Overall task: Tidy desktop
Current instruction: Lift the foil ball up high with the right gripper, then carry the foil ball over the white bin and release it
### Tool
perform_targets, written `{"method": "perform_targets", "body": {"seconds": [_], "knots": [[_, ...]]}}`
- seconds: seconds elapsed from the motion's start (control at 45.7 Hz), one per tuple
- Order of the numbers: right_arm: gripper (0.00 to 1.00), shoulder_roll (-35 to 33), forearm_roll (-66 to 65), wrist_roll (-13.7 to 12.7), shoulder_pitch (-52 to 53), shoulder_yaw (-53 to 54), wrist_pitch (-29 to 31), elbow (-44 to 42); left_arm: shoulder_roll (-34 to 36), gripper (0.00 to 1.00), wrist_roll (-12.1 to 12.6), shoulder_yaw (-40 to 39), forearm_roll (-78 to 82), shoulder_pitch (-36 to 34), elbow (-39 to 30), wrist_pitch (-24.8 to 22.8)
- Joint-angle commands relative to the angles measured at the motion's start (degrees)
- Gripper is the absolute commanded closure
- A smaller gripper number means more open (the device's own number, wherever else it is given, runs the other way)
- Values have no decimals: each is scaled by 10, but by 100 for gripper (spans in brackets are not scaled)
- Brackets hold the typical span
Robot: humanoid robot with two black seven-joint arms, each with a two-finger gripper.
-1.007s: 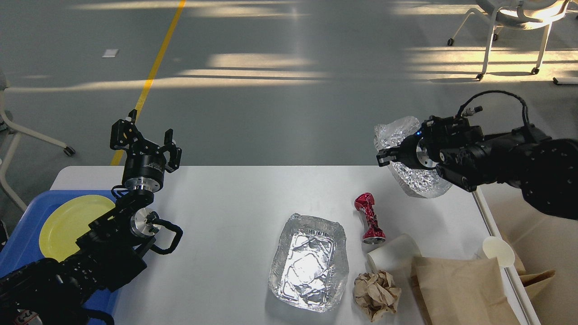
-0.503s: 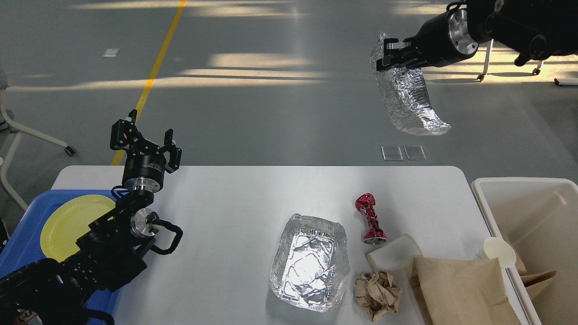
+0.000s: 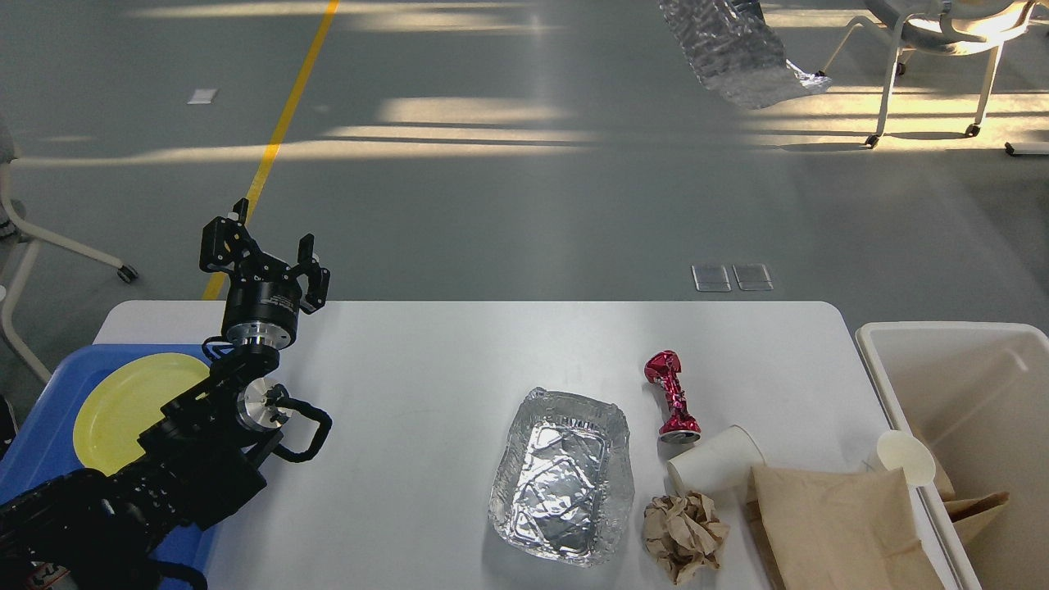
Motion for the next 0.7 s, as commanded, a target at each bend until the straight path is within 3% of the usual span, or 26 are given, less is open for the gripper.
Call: {"method": "perform_targets", "body": {"seconds": [0.0, 0.306, 0.46, 0.679], "knots": [[100, 0, 0, -1, -1, 8, 0, -1, 0, 3, 0, 0, 0, 0, 0, 0], [100, 0, -18, -6, -184, -83, 0, -88, 0, 3, 0, 0, 0, 0, 0, 0], [100, -1, -17, -6, -298, -171, -111, -136, 0, 3, 0, 0, 0, 0, 0, 0], [100, -5, -16, -7, -436, -250, -204, -188, 0, 3, 0, 0, 1, 0, 0, 0]]}}
